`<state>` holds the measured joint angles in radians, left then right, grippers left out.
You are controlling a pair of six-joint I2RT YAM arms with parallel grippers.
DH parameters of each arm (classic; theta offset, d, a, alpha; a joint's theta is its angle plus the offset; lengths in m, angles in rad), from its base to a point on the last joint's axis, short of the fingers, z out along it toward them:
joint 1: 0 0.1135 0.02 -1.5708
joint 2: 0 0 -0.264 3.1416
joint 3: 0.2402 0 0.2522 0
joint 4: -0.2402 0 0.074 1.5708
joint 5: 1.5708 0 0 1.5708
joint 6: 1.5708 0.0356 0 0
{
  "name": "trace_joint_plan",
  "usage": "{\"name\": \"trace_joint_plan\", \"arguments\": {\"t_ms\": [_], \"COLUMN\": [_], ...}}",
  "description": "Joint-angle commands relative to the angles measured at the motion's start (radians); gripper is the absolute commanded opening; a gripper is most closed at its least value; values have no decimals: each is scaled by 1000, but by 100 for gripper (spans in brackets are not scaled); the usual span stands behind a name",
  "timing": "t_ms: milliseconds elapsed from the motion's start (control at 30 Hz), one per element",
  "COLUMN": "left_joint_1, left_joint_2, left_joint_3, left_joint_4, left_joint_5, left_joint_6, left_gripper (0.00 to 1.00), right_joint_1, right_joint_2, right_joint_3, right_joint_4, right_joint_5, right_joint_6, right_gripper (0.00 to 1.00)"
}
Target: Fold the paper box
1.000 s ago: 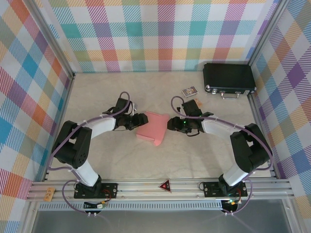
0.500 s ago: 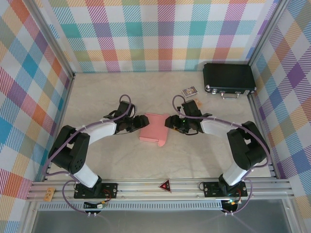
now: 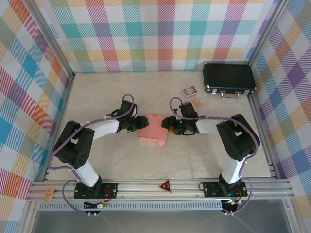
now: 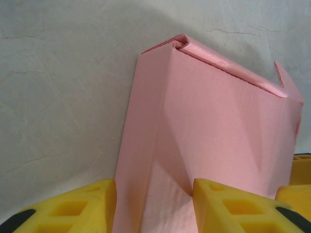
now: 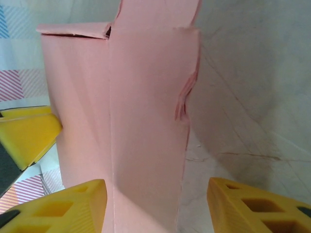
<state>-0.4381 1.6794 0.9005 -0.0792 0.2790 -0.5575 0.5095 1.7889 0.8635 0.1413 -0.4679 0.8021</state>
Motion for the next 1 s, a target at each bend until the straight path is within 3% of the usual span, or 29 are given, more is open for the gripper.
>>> {"name": "trace_joint_plan", "arguments": {"t_ms": [0, 467, 967], "left_joint_1": [0, 1, 0], "left_joint_2": [8, 7, 5], "left_joint_3": [12, -10, -18], "left_joint_4": [-7, 7, 10], "left_joint_5": [19, 19, 16], "left_joint_6": [2, -15, -21], "left_gripper": [44, 38, 37], "right_joint_1": [-6, -5, -5], "right_joint_2": [15, 10, -9], "right_joint_3": [-28, -83, -106], "right_joint_4": [110, 209, 289], "right_joint_5": [-64, -80, -117], "right_joint_6": [29, 49, 58], "right_gripper": [56, 47, 43]}}
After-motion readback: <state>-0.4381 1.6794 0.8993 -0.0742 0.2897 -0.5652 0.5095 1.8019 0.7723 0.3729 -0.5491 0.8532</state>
